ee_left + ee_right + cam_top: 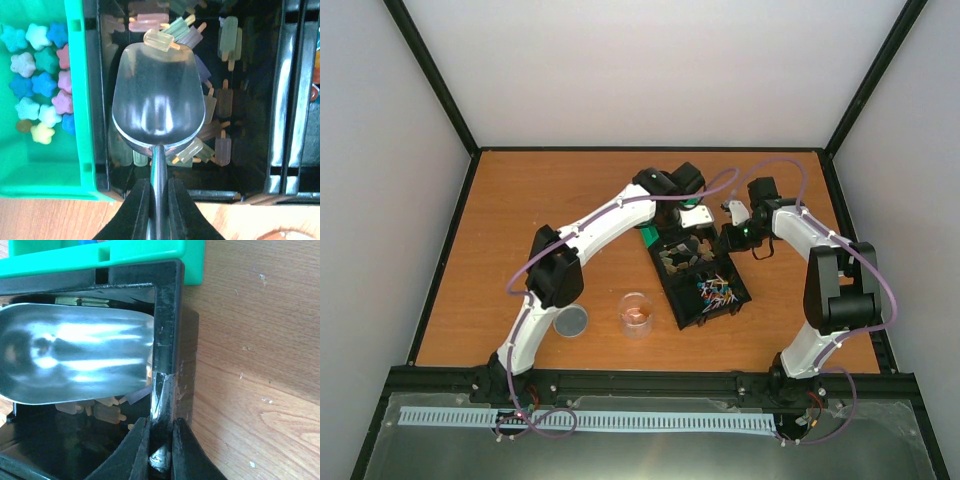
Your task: Pack the candies
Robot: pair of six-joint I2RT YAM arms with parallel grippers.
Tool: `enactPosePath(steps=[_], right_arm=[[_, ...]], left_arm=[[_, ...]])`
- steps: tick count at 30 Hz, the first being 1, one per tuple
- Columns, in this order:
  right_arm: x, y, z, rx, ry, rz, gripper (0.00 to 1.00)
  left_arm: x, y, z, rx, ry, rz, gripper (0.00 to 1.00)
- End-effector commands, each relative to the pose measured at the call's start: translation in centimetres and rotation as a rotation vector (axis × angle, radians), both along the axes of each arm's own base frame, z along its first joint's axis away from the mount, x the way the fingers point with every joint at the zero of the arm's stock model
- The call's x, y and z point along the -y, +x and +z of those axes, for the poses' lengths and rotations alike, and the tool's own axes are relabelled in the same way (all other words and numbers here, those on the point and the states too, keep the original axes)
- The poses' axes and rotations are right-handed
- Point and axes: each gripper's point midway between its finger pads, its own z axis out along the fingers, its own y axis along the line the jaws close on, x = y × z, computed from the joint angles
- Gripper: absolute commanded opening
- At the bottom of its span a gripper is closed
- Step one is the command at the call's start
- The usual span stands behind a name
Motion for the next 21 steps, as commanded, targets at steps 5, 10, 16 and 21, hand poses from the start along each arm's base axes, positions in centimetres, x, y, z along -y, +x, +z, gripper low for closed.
enactPosePath(steps=[5, 10, 16, 21], right_arm=[[-2.0, -0.8, -0.3, 0.01, 0.052, 0.067, 0.03], [-2.2, -0.9, 0.0, 0.015, 0.065, 0.073, 0.03], [-2.0, -1.0, -0.5, 0.006, 0.05, 0.075, 0.03], [-1.6, -1.1, -0.9, 0.001, 0.036, 0.078, 0.03]], left_arm=[[3.0, -1.0, -6.5, -0.18, -0.034, 0.04, 0.01], [3.8, -0.2, -6.9, -0.117, -0.116, 0.042, 0.01], [3.3, -0.2, -7.8, -0.029, -0.266, 0.039, 0.01], [3.6, 0.9, -7.4, -0.009, -0.4, 0.054, 0.01]])
